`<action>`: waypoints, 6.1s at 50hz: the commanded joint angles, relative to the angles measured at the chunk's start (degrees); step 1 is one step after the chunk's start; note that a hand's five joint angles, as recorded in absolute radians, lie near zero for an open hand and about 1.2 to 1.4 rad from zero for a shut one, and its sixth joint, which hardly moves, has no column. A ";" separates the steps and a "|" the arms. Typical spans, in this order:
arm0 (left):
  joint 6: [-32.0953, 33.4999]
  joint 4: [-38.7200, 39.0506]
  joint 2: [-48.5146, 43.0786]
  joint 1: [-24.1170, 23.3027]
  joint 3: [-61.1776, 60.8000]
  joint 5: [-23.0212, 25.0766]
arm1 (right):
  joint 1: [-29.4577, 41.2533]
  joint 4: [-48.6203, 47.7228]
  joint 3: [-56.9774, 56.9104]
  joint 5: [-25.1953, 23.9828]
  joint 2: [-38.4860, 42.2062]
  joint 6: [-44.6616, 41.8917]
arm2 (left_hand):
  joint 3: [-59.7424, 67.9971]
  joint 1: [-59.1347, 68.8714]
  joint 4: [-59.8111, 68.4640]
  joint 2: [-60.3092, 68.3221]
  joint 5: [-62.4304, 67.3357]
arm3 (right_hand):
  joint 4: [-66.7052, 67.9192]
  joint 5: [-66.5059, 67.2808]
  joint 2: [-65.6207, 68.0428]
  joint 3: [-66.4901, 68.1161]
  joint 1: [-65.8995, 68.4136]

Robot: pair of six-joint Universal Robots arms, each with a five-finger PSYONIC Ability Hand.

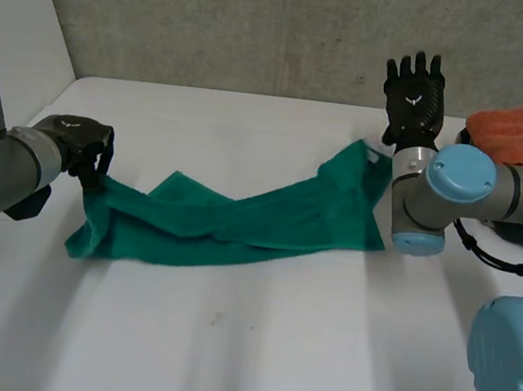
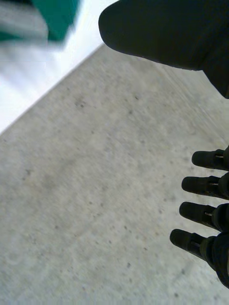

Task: Fold the laundry.

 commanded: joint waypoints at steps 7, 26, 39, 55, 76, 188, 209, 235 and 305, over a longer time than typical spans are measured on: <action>-0.92 -0.28 2.73 -1.21 0.80 -0.03 | -0.01 28.52 13.92 -2.34 -18.93 0.79 | 11.80 12.92 11.29 11.43 13.74 | -2.20 -2.55 -1.82 -1.96 -2.48; -1.89 -0.28 6.07 -1.74 0.62 0.93 | -1.42 36.28 26.60 -16.67 -19.39 12.48 | 11.80 12.92 11.29 11.43 13.74 | 25.56 25.21 25.93 25.80 25.27; -1.98 -0.19 6.07 -1.39 0.53 0.84 | 1.13 33.11 17.98 -14.30 -9.54 12.13 | 11.80 12.92 11.29 11.43 13.74 | 34.11 33.76 34.49 34.35 33.82; -1.02 -0.54 3.53 0.81 -0.35 1.37 | -2.47 29.76 22.02 -14.56 -25.62 8.98 | 11.80 12.92 11.29 11.43 13.74 | 67.80 67.45 68.18 68.04 67.52; 13.58 1.82 -12.21 0.02 25.38 -0.74 | -1.59 47.91 1.83 -11.57 -17.98 -9.69 | 11.80 12.92 11.29 11.43 13.74 | 67.80 67.45 68.18 68.04 67.52; 21.48 15.46 -8.88 4.15 -1.66 0.67 | -4.84 25.90 36.87 -15.53 -32.48 -5.44 | 11.80 12.92 11.29 11.43 13.74 | 67.80 67.45 68.18 68.04 67.52; 42.42 -0.19 0.54 3.27 -13.02 -1.53 | -5.02 50.62 39.95 -12.98 -32.84 -30.16 | 11.80 12.92 11.29 11.43 13.74 | 67.80 67.45 68.18 68.04 67.52; 18.50 8.25 -7.64 3.45 -6.77 5.24 | -4.41 27.84 23.35 -4.02 -22.11 0.26 | -47.24 -46.12 -47.75 -47.61 -45.30 | 67.80 67.45 68.18 68.04 67.52; 51.81 -13.46 8.97 4.23 -24.78 4.62 | -11.52 56.42 46.90 -10.35 -39.43 -38.86 | 11.80 12.92 11.29 11.43 13.74 | 67.80 67.45 68.18 68.04 67.52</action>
